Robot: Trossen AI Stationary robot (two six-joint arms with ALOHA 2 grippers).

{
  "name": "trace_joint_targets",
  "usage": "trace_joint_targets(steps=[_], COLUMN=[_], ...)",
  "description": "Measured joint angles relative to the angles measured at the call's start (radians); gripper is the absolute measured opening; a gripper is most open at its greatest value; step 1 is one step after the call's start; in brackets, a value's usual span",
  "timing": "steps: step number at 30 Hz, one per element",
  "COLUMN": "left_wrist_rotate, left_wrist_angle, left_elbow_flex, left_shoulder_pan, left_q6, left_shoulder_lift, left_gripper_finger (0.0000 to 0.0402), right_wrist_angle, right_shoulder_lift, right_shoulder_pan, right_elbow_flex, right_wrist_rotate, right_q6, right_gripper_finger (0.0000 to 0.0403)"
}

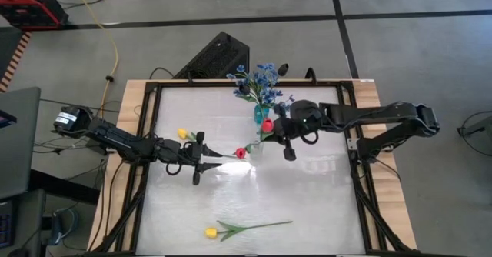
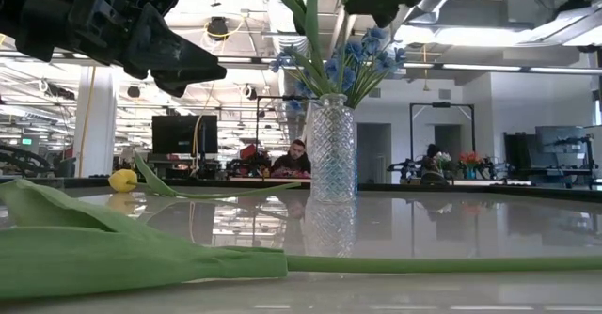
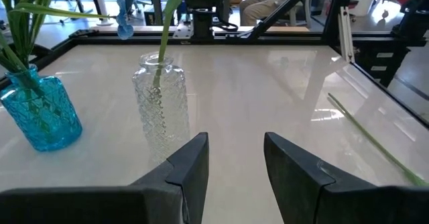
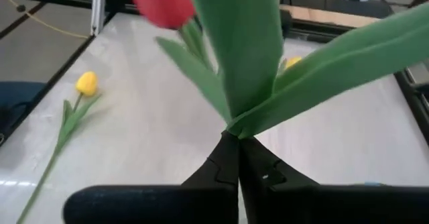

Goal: Sort flowers into vase by color
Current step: Put the red flower into the transparent vase, then put the yellow flower into the transparent vase

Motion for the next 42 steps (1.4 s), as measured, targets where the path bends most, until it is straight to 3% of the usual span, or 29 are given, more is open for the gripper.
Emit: trace_joint_targets(steps=[11,22,36,42], left_wrist_rotate=[0.002,0.001,0.0,0.0], left_wrist_angle=[0.003,-0.007,-0.008,-0.008], left_elbow_flex=[0.0,0.0,0.0,0.0], left_shoulder_pan=[0.0,0.0,0.0,0.0], left_q6=[-0.02,-0.02,-0.023,-0.03], left_shoulder_lift=[0.0,0.0,0.0,0.0], left_gripper_finger=[0.0132,0.0132,0.0132,0.0132], right_wrist_angle=[-0.032,-0.385,-0.67,-0.688], right_shoulder_lift=[0.001,-0.048,-0.045,-0.042], right_shoulder_pan=[-0.047,-0.034,0.163,0.286], right_elbow_flex=[0.0,0.131,0.241,0.243], right_wrist_rotate=[-0.001,0.009,0.008,0.044], right_q6=[0.044,0.069,0.37,0.51], right_gripper_finger=[0.0112,0.0225,0.0224,0.0218])
